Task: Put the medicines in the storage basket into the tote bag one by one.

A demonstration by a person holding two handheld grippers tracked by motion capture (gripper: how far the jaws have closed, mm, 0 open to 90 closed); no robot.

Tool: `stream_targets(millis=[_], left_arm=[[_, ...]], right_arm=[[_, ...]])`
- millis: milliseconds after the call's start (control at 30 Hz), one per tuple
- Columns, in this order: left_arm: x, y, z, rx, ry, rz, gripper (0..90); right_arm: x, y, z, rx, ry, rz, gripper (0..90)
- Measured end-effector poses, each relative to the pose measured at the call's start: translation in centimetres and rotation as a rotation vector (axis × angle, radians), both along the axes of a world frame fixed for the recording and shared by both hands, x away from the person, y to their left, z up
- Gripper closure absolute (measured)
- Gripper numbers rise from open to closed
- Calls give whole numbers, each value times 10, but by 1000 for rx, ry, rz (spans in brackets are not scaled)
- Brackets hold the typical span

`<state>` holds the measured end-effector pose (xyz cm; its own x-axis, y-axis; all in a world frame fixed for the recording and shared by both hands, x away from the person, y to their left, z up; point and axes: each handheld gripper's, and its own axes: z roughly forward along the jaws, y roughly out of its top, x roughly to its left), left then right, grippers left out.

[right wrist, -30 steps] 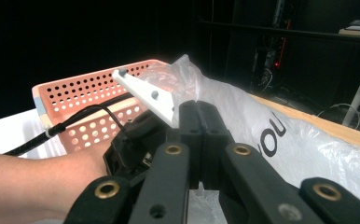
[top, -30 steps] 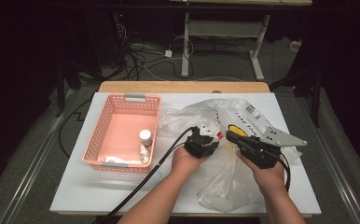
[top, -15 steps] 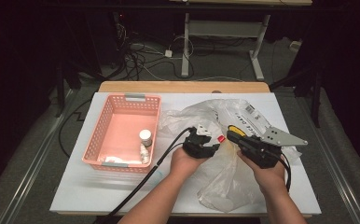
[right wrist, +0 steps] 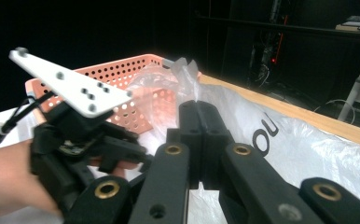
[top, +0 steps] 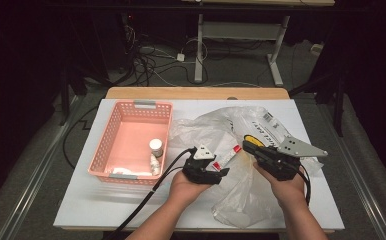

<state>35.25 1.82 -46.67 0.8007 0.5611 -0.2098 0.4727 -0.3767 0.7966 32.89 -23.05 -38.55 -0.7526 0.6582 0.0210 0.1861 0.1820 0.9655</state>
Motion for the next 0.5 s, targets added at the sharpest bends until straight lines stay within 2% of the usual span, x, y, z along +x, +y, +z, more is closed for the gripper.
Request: stream_targets(millis=[367,433,500], left_arm=[[-33,17,12,-13,-13,-50,140],[-38,20,16,-21,-21,-60,135],[-43,24,21,-21,-19,-55,63]], right_arm=[[1,0,-2,-10,0,-2,900],[1,0,-2,-9,0,-2,900],[0,0,-2,-9,1,-2,900]])
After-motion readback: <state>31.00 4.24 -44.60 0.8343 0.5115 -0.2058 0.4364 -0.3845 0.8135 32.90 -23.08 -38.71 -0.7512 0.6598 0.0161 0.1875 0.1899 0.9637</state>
